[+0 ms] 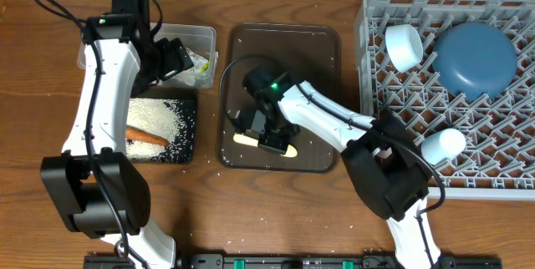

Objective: Sort waste into correct bins and load items into the dishwasher rack
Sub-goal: 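Grasp the yellow spoon with the right gripper and lift it, then carry the yellow spoon right and lower it into the rack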

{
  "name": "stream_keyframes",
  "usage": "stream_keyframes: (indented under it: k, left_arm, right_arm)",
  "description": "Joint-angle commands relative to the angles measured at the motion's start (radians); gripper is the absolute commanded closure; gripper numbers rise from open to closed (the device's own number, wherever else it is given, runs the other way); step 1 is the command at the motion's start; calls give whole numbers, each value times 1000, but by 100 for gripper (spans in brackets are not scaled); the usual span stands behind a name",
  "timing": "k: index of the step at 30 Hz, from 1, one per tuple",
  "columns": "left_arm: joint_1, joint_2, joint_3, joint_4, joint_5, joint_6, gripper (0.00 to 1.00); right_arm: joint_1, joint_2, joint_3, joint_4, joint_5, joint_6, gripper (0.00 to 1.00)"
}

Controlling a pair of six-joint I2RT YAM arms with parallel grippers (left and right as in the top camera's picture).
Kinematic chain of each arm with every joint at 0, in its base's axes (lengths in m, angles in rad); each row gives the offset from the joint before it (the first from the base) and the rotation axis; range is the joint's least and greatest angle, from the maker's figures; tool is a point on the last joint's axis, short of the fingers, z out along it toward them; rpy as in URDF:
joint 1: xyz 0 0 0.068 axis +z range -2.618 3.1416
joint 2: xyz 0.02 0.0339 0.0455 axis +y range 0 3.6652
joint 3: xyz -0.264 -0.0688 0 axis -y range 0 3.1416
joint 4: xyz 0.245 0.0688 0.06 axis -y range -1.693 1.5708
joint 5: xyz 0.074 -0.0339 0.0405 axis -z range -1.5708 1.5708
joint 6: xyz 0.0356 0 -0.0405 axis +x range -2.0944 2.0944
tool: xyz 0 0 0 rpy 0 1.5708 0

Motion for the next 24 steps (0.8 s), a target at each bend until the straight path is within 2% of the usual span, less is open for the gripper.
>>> stream_keyframes:
  k: [1, 5, 16, 20, 24]
  left_arm:
    - [1, -4, -8, -3, -16, -1, 2]
    - [0, -4, -8, -3, -16, -1, 2]
    - [1, -4, -8, -3, -16, -1, 2]
    - [1, -4, -8, -3, -16, -1, 2]
    - [1, -4, -8, -3, -16, -1, 2]
  right_arm:
    - [-33, 29, 13, -2, 44, 87, 99]
    - [-70, 27, 101, -80, 39, 167, 99]
    - [-246, 21, 583, -437, 40, 365, 99]
    - [-344, -3, 653, -482, 56, 459, 99]
    - [-460, -21, 655, -480, 151, 618, 99]
